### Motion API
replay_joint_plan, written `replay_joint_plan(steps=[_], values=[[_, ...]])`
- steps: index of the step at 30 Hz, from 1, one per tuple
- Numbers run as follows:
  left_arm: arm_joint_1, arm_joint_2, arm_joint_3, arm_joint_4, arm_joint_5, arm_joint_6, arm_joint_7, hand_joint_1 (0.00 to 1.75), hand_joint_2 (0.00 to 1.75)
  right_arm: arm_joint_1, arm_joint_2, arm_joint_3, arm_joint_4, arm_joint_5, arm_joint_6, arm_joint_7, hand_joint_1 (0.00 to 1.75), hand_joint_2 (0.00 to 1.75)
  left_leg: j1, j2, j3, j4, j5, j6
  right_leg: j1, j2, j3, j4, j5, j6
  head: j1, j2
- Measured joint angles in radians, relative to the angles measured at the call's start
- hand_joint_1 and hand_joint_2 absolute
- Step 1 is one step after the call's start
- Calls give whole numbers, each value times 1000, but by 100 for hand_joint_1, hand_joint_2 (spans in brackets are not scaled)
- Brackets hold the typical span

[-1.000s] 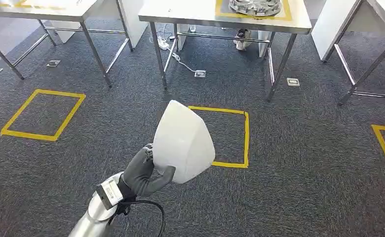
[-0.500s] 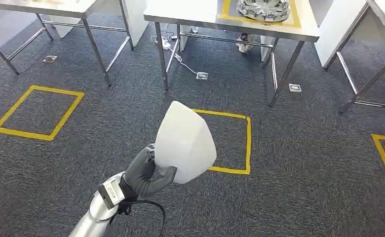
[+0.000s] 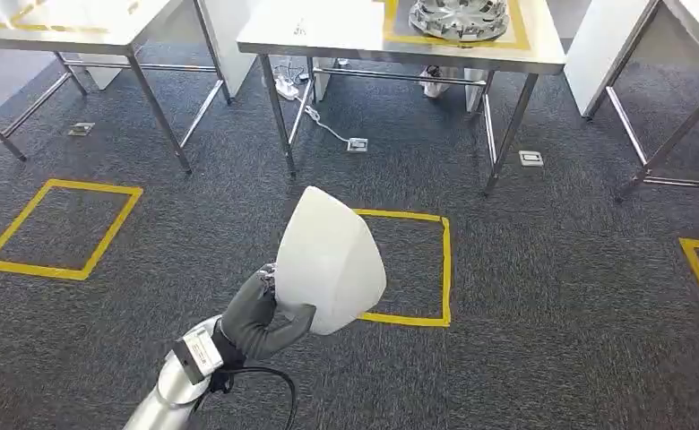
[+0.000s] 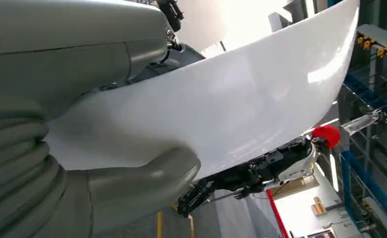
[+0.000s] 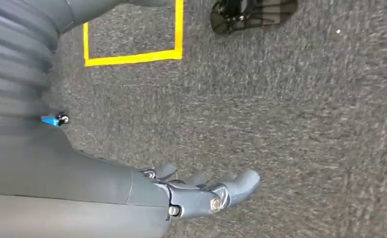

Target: Take the parts from the cabinet and place them on the table.

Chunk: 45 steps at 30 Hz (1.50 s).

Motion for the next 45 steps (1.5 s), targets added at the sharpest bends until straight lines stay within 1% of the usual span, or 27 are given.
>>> replay_joint_plan(steps=[2,3,4,6,8,10,12,13,14,15,17,18,19,21,24,27,28,29,30,33,35,37,39,40,43,44,45], values=[[0,0,0,-2,0,2,0,175,175,-1,0,1,0,3,0,-5,0,175,-3,0,50,-165,126,13,0,1,27,0,-18,4,-2,0],[-1,2,-1,-1,0,3,-2,175,175,-1,1,1,0,2,0,-7,0,175,-7,-1,59,-212,153,22,1,1,30,1,-27,8,-3,0],[-2,2,-1,0,0,3,-3,175,175,-3,0,1,0,2,0,-12,0,175,-12,-1,57,-213,101,22,2,5,31,3,-31,15,-3,0],[-1,3,-2,-2,0,6,-5,175,175,-4,0,1,0,2,0,-16,0,175,-11,-2,59,-217,129,36,4,3,36,13,-35,28,-3,0],[-2,1,-2,-5,0,6,-6,175,175,-6,-1,1,0,2,0,-16,0,175,-3,-2,84,-228,130,46,2,1,37,23,-40,38,-2,0],[-6,0,-1,-8,0,6,-6,175,175,-12,0,1,0,2,-1,-15,0,175,-3,-1,95,-233,125,55,-1,-1,-27,133,-59,48,5,0],[-6,-4,-2,-9,0,6,-6,175,175,-10,-3,1,0,2,-2,-12,0,175,-3,-1,101,-234,115,58,-4,-1,-121,266,-120,59,7,0],[-6,-4,-2,-9,0,6,-6,175,175,-9,-4,1,0,2,-2,-11,0,175,-2,-2,106,-234,108,57,-6,-1,-155,301,-136,61,8,0],[-5,-4,-2,-9,0,6,-6,175,175,-9,-4,1,0,2,-2,-11,0,175,-2,-3,115,-234,101,55,-8,-1,-171,298,-124,62,11,0],[-5,-5,-2,-10,0,6,-6,175,175,-9,-4,1,0,2,-2,-12,0,175,-1,-3,127,-234,92,52,-10,-2,-165,250,-80,64,11,0],[-5,-6,-2,-10,0,6,-6,175,175,-9,-4,1,0,2,-2,-12,0,175,2,-2,154,-234,74,45,-14,-4,-106,83,42,65,12,0],[-6,-6,-2,-10,0,6,-6,175,175,-7,-4,1,0,3,-2,-12,0,175,2,-2,154,-234,65,39,-16,-9,-90,15,84,64,15,0],[-6,-6,-2,-10,0,6,-6,175,175,-9,-4,1,0,5,0,-12,0,175,-1,-3,163,-230,60,32,-9,-13,-96,16,33,52,16,0],[-6,-7,-2,-11,0,6,-6,175,175,-6,-4,1,0,5,0,-12,0,175,-2,-3,171,-227,58,16,-5,-11,-92,13,54,32,16,0],[-8,-6,-3,-15,0,7,-6,175,175,-6,-4,1,0,9,-1,-12,0,175,1,-3,166,-191,49,1,-9,-7,-56,7,45,11,13,0],[-7,-6,-4,-18,0,7,-6,175,175,-10,-5,1,0,14,-11,10,0,175,2,-2,32,19,-31,-1,-7,-6,-40,7,28,0,2,0],[-3,-5,-4,-18,0,7,-6,175,175,-9,-6,1,0,13,-17,15,0,175,2,-2,-8,67,-58,-2,-6,-5,-33,7,21,0,0,0],[1,-6,-4,-19,0,7,-3,175,175,-7,-8,1,0,14,-28,16,0,175,2,-2,-28,77,-57,-1,-5,-4,-24,7,14,0,-1,0],[3,-6,-5,-19,0,7,-2,175,175,-7,-8,1,0,16,-35,15,0,175,1,-2,-28,46,-25,1,-4,-2,-13,7,6,0,-1,0],[3,-5,-5,-26,0,7,1,175,175,-8,-11,0,0,14,-64,-10,0,175,-5,-2,45,-194,157,26,-1,0,19,6,-20,5,-5,0],[5,-3,-6,-26,0,8,2,175,175,-13,-13,-2,0,10,-76,-26,0,175,-14,-3,43,-209,107,27,0,2,20,7,-32,19,-5,0],[9,-3,-6,-30,0,10,1,175,175,-12,-18,-3,-2,9,-81,-45,0,175,-13,-5,48,-223,140,44,1,1,28,17,-25,34,-5,0],[11,-4,-6,-33,1,10,-1,175,175,-13,-21,-3,-2,4,-82,-61,0,175,-5,-6,87,-234,139,53,2,-2,40,30,-35,42,-2,0],[10,-4,-5,-34,3,10,-3,175,175,-15,-21,-3,-2,1,-78,-60,0,175,-5,-4,97,-238,135,59,1,-3,30,53,-50,49,1,0],[12,-4,-5,-34,5,10,-5,175,175,-16,-30,-8,-2,0,-63,-36,0,175,-5,-6,105,-238,120,64,-3,-3,-113,262,-139,59,8,0],[14,-3,-5,-34,5,10,-5,175,175,-14,-33,-8,-2,3,-62,-28,0,175,-5,-7,109,-237,114,63,-3,-3,-152,304,-148,62,9,0],[15,-3,-5,-33,6,10,-5,175,175,-12,-34,-8,-2,3,-61,-28,0,175,-5,-9,117,-237,108,61,-5,-3,-165,295,-125,65,11,0]])
